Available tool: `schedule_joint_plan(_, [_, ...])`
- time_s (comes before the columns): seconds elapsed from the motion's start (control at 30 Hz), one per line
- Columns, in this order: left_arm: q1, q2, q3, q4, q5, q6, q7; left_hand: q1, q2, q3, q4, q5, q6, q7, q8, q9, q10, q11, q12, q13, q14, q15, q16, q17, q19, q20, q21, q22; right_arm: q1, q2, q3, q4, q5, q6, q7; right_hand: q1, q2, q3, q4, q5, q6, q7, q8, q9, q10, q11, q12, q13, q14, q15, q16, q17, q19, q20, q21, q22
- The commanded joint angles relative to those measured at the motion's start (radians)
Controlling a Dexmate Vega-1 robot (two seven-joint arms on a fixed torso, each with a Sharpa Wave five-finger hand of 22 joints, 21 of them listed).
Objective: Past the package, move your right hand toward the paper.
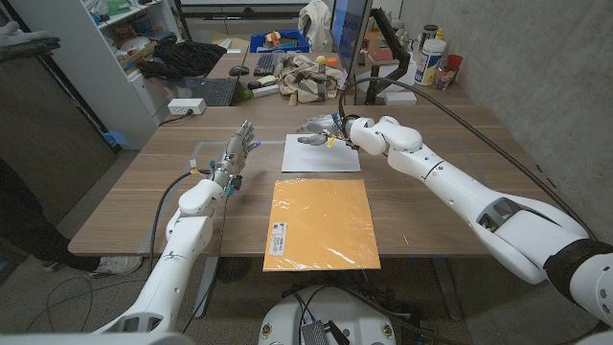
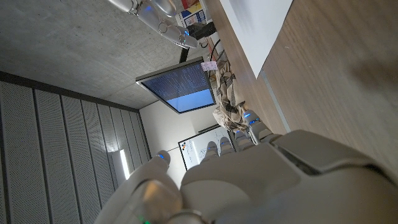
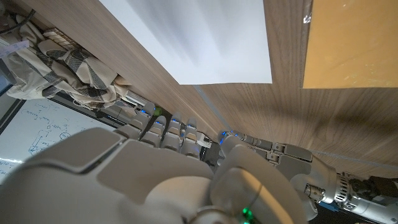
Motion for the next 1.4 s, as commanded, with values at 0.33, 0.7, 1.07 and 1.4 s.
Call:
schedule_joint_plan(0.33, [0.003, 0.004, 0.001, -0.001, -0.002, -0.009, -0.007, 0.002, 0.101, -0.006, 0.000, 0.006, -0.085, -0.002, 0.003, 0.005, -0.086, -0.001, 0.005, 0.001, -0.128, -0.023, 0.006, 0.004, -0.131, -0.027, 0.000, 0.004, 0.044, 0.029, -0.038, 0.078, -0.004, 0.001, -0.011, 0.013, 0.045, -0.006, 0.002, 0.001, 0.004, -0.003, 0.000, 0.003, 0.002, -0.003, -0.002, 0.004, 0.006, -0.036, 0.005, 0.002, 0.004, -0.063, -0.002, 0.005])
schedule_joint_plan(0.7, [0.013, 0.005, 0.005, -0.019, 0.001, -0.003, -0.004, 0.002, 0.101, -0.006, 0.000, 0.006, -0.085, -0.002, 0.004, 0.005, -0.086, -0.001, 0.006, 0.001, -0.129, -0.023, 0.005, 0.004, -0.132, -0.028, -0.001, 0.004, 0.046, 0.032, -0.046, 0.090, -0.009, -0.020, -0.007, 0.015, 0.045, -0.005, 0.001, 0.002, 0.005, -0.004, 0.000, 0.003, 0.002, -0.004, -0.002, 0.004, 0.007, -0.036, 0.004, 0.001, 0.005, -0.064, -0.004, 0.005])
schedule_joint_plan(1.07, [0.030, 0.006, 0.007, -0.049, 0.006, 0.011, 0.004, 0.002, 0.101, -0.007, 0.000, 0.006, -0.086, -0.002, 0.003, 0.005, -0.086, -0.002, 0.005, 0.001, -0.128, -0.023, 0.006, 0.004, -0.132, -0.026, -0.001, 0.004, 0.055, 0.033, -0.055, 0.112, -0.010, -0.020, -0.008, 0.019, 0.046, -0.005, 0.000, 0.002, 0.003, -0.005, 0.000, 0.003, 0.002, -0.004, -0.001, 0.004, 0.006, -0.038, 0.003, 0.001, 0.007, -0.064, -0.007, 0.005])
schedule_joint_plan(1.4, [0.045, 0.009, 0.006, -0.072, 0.009, 0.020, 0.011, 0.002, 0.101, -0.007, 0.000, 0.007, -0.086, -0.003, 0.003, 0.005, -0.086, -0.002, 0.005, 0.001, -0.129, -0.022, 0.005, 0.004, -0.132, -0.027, -0.001, 0.004, 0.073, 0.049, -0.070, 0.158, -0.012, -0.025, -0.013, 0.022, 0.046, -0.003, -0.002, 0.002, 0.004, -0.005, 0.000, 0.003, 0.002, -0.008, -0.001, 0.003, 0.007, -0.039, 0.003, 0.000, 0.008, -0.065, -0.009, 0.005])
